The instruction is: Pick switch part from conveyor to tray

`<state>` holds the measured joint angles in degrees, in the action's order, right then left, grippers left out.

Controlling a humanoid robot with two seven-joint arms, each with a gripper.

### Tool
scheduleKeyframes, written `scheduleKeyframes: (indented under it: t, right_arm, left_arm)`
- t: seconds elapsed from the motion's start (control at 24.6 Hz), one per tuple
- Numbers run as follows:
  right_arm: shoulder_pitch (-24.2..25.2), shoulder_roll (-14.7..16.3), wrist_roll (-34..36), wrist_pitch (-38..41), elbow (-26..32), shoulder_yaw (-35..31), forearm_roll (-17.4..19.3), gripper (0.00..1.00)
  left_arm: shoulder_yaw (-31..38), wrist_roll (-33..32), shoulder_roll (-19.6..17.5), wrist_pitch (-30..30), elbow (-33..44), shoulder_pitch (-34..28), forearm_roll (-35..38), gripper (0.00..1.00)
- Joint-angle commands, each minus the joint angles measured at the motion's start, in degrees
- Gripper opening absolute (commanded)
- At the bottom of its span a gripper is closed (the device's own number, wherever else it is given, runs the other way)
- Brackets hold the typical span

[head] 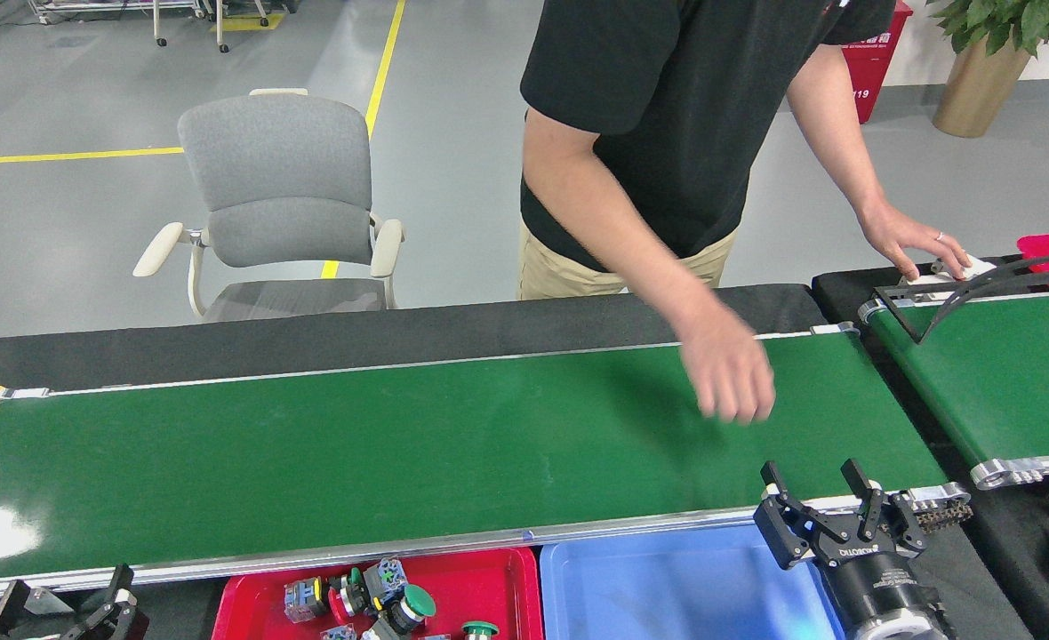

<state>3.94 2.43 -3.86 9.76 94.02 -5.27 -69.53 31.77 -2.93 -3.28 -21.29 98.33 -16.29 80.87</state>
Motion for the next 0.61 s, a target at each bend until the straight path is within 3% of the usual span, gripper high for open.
scheduleKeyframes:
  t: [0.0,0.57]
  right_arm:
    - [-0.5,-0.3,0.1,0.0,0.7,-0.3,0.2,1.00]
    - [-0.5,-0.4,0.2,-0.1,0.8,-0.3,0.2,1.00]
  left_arm:
    - [0.5,0.3,-0.9,0.2,0.6,0.2,-0.2,1.00]
    - [1.4,0.3,-1.2,0.1,0.6,-0.3,-0.4,1.00]
